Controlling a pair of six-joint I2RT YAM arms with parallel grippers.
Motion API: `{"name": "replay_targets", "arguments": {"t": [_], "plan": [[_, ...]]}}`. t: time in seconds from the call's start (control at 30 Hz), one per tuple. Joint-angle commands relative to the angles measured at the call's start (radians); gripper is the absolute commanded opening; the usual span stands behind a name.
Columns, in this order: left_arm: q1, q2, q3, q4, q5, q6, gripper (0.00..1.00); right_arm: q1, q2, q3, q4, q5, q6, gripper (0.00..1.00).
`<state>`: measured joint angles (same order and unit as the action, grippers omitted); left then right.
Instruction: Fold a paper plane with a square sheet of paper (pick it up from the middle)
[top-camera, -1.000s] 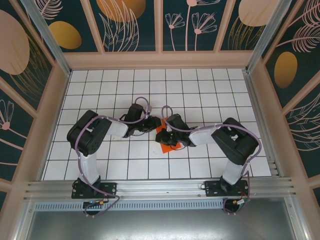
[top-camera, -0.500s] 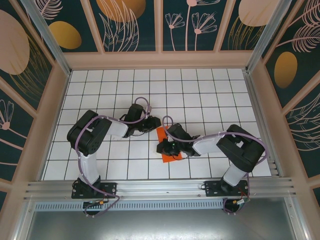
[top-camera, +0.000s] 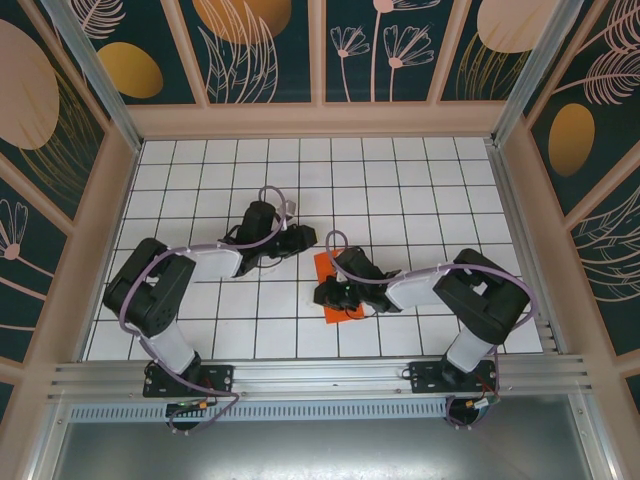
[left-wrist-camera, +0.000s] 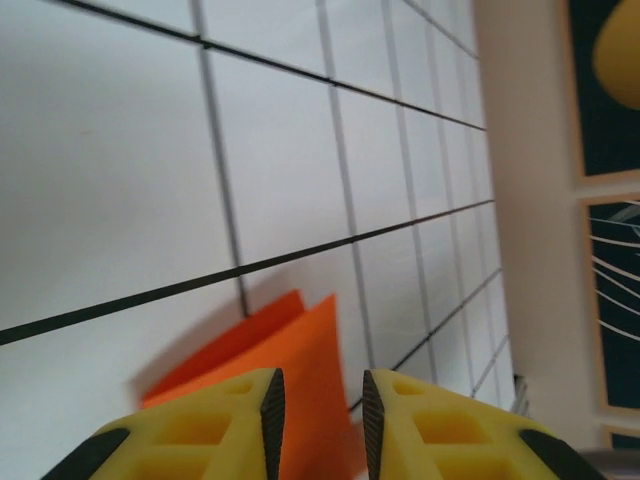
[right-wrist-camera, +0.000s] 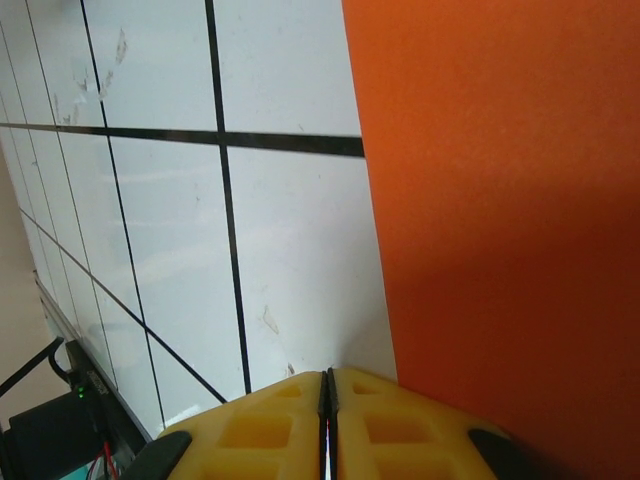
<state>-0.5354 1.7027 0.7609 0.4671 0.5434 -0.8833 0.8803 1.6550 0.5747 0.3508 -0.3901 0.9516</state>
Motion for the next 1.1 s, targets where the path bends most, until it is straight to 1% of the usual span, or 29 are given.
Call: {"name": "replay_targets", "arguments": {"t": [0.0,0.1,0.27,0.37,0.5,0.53,0.6,0.7,0.87,1.07], "plan": [[-0.022,0.029,-0.006,0.031,0.093,0.012,0.28,-0.01,0.018,0.02,-0.033,0.023,-0.029,0.13],[-0.035,0.08,0.005,0.027,0.103,0.008,0.28,-0.011,0.014,0.02,-0.035,0.022,-0.033,0.13],[-0.048,0.151,0.031,0.065,0.154,-0.014,0.29,-0.012,0.012,0.017,-0.032,0.023,-0.033,0.13],[-0.052,0.173,0.052,0.04,0.153,-0.002,0.29,-0.013,0.016,0.019,-0.03,0.019,-0.033,0.13],[-0.052,0.216,0.101,-0.093,0.084,0.046,0.27,-0.014,0.018,0.022,-0.03,0.014,-0.034,0.13],[-0.051,0.225,0.105,-0.106,0.069,0.05,0.26,-0.013,0.017,0.023,-0.031,0.012,-0.035,0.13],[-0.051,0.24,0.103,-0.131,0.005,0.045,0.23,-0.013,0.017,0.027,-0.035,0.011,-0.037,0.13],[-0.048,0.265,0.109,-0.186,-0.061,0.055,0.22,-0.012,0.012,0.022,-0.036,0.007,-0.037,0.13],[-0.042,0.276,0.109,-0.209,-0.102,0.059,0.21,0.007,-0.007,0.0,-0.039,0.001,-0.029,0.14],[-0.036,0.286,0.107,-0.219,-0.117,0.061,0.2,0.044,-0.065,-0.059,-0.041,0.021,0.005,0.15]]}}
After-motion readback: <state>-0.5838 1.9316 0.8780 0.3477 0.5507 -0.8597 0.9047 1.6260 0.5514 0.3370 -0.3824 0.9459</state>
